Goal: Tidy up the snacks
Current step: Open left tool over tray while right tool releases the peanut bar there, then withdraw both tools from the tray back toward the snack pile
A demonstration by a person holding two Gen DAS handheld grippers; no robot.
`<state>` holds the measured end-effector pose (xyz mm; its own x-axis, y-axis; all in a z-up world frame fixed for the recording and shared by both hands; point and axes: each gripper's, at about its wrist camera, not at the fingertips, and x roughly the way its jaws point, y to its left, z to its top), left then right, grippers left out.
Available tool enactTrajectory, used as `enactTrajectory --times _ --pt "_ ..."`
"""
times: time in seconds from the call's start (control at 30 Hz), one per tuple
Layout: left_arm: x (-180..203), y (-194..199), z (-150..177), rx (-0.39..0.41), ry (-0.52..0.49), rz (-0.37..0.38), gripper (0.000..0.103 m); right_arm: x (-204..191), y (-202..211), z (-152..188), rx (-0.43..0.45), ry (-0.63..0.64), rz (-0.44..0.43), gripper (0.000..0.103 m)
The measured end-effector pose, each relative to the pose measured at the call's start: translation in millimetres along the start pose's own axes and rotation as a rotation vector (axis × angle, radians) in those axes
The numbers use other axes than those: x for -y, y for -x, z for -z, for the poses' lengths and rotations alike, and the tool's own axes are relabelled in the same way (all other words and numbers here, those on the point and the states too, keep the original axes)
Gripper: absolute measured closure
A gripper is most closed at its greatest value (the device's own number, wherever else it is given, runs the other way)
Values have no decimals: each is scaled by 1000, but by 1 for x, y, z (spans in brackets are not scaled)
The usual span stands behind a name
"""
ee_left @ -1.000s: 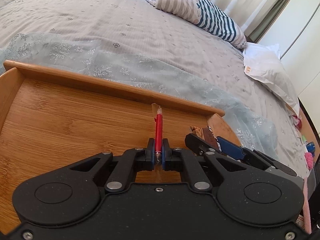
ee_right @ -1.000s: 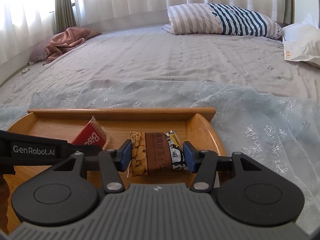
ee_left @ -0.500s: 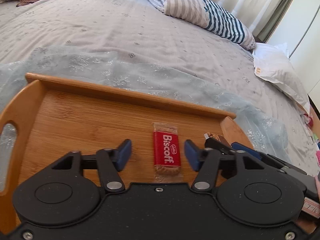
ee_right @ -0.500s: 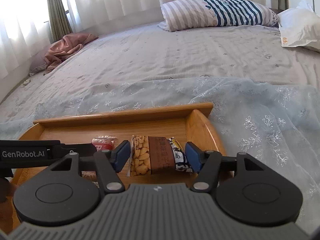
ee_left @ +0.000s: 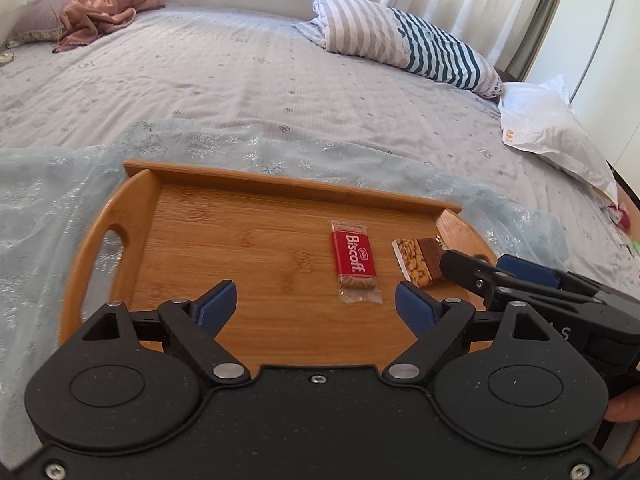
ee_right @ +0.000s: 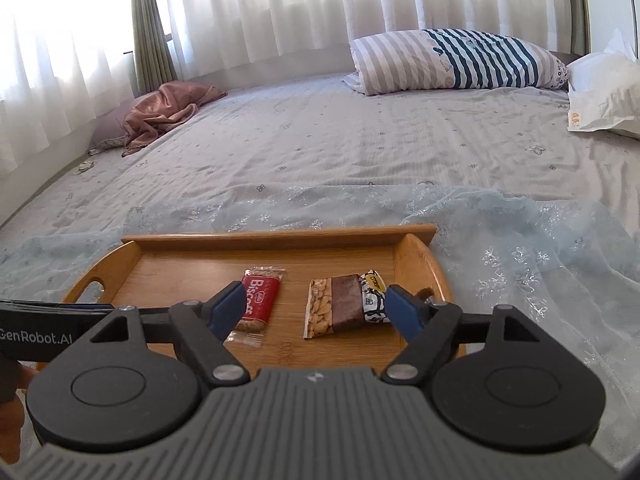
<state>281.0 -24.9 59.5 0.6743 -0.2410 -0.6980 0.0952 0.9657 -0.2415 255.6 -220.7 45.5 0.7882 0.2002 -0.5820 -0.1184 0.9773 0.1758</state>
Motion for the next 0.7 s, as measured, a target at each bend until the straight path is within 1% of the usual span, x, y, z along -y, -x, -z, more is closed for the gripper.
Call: enactTrajectory --times 0.2,0.47,0.57,0.7 --pt "-2 24 10 26 -30 -24 15 -12 25 9 28 40 15 14" --pt "-2 62 21 69 -55 -11 14 -12 55 22 51 27 1 12" --pt "-3 77 32 81 -62 -4 13 -9 67 30 60 18 -13 11" --pt "-4 96 57 94 -67 13 13 -8 85 47 85 30 -23 9"
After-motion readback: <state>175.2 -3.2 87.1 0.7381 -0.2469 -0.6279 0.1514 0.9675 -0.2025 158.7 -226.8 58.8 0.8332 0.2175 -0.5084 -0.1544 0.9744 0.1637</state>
